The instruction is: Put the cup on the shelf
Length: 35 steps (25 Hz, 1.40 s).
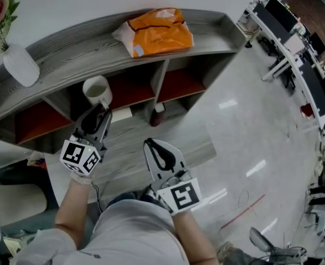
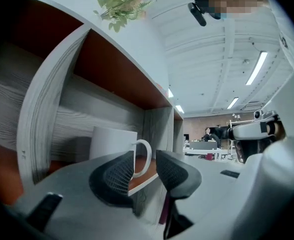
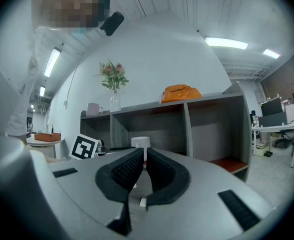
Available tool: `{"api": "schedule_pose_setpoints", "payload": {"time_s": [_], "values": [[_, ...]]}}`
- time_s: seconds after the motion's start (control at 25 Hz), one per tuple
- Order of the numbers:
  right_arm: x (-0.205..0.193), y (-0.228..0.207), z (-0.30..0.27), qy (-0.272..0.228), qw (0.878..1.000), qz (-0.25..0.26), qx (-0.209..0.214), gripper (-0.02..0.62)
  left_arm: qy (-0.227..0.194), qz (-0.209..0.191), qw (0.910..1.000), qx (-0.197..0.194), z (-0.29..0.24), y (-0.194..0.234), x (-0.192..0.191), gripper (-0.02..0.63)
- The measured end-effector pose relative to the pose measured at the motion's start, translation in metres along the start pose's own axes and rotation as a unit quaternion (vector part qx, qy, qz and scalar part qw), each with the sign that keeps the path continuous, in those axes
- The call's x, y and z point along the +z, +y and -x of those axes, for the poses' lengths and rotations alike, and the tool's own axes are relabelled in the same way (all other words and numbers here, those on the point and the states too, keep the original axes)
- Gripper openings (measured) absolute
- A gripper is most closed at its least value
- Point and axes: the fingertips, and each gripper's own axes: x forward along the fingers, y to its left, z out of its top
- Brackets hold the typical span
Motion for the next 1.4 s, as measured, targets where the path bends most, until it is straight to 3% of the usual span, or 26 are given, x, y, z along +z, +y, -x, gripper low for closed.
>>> {"api": "schedule_pose_setpoints", "payload": {"time_s": [0.36, 0.88, 1.4], "values": [[0.006, 0.009, -0.009, -0.013, 0.999, -0.011, 0.033, 0.029, -0.006, 0.018, 0.9998, -0.002, 0.040, -0.015, 0.020, 0.126], [-0.003, 0.038, -0.025, -0.009, 0.995, -0.014, 0.102, 0.029, -0.010, 0.062, 0.9978, 0.023, 0.089, -0.041, 0.032, 0.060], [-0.005, 0.060, -0.028, -0.021, 0.990, -0.021, 0.135, 0.029, 0.001, 0.055, 0.9983, 0.018, 0.109, -0.062, 0.026, 0.026]]}}
